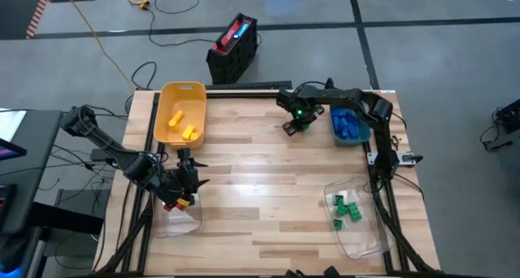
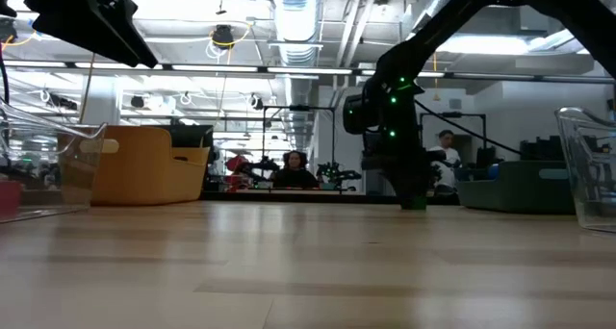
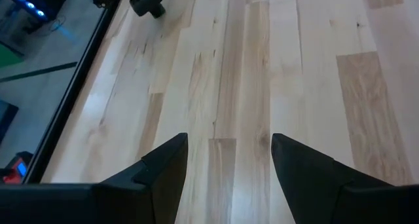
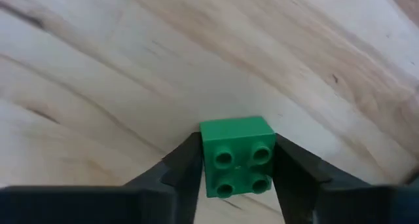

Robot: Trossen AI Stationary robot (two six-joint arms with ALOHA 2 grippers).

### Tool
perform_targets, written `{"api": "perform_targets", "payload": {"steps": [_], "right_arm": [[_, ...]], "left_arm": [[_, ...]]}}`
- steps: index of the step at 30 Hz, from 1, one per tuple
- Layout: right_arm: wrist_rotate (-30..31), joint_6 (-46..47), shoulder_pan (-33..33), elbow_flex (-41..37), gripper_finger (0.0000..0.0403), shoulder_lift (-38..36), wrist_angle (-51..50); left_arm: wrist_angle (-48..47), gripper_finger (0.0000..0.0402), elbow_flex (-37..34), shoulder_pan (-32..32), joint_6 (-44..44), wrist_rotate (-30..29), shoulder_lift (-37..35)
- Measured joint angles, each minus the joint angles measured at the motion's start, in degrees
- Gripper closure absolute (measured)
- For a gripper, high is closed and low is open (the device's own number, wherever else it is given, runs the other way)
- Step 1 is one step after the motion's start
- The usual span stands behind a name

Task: Sort blocks
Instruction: Put the green game piece into the right transparent bin

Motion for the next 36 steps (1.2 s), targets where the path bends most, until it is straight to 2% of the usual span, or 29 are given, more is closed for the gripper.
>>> {"api": "perform_targets", "payload": {"steps": [6, 9, 11, 17, 22, 27, 31, 36], "right_arm": [[0.1, -1.4, 1.2, 0.1, 0.0299, -0.1, -1.1], [0.0, -2.4, 3.1, 1.3, 0.03, -1.0, -6.7], [0.0, -2.5, 5.9, 1.8, 0.03, -4.1, -10.1], [0.0, 1.4, 21.1, -0.4, 0.0297, -17.4, -12.0], [-0.2, 13.3, 36.5, -5.2, 0.0297, -29.3, -12.5], [0.2, 32.3, 52.2, -8.7, 0.0296, -40.0, -12.3], [0.2, 45.2, 62.2, -12.4, 0.0295, -42.7, -12.3], [-1.6, 54.4, 67.1, -20.3, 0.0293, -40.7, -13.5]], "left_arm": [[0.0, 0.0185, 0.0, 0.0, 0.2, 0.0, 0.0], [0.0, 0.0185, 0.0, 0.0, 0.2, 0.0, 0.0], [0.0, 0.0185, 0.0, 0.0, 0.4, -0.1, 0.0], [0.7, 0.0185, 0.0, 0.0, 1.4, -0.2, 0.0], [1.1, 0.0185, 0.0, 0.0, 1.5, -0.3, 0.0], [3.3, 0.0185, 0.0, 0.0, 1.8, -0.3, 0.0], [6.5, 0.0185, 0.0, 0.0, 2.4, -0.3, 0.0], [11.1, 0.0187, 0.0, 0.0, 5.3, -0.3, 0.0]]}}
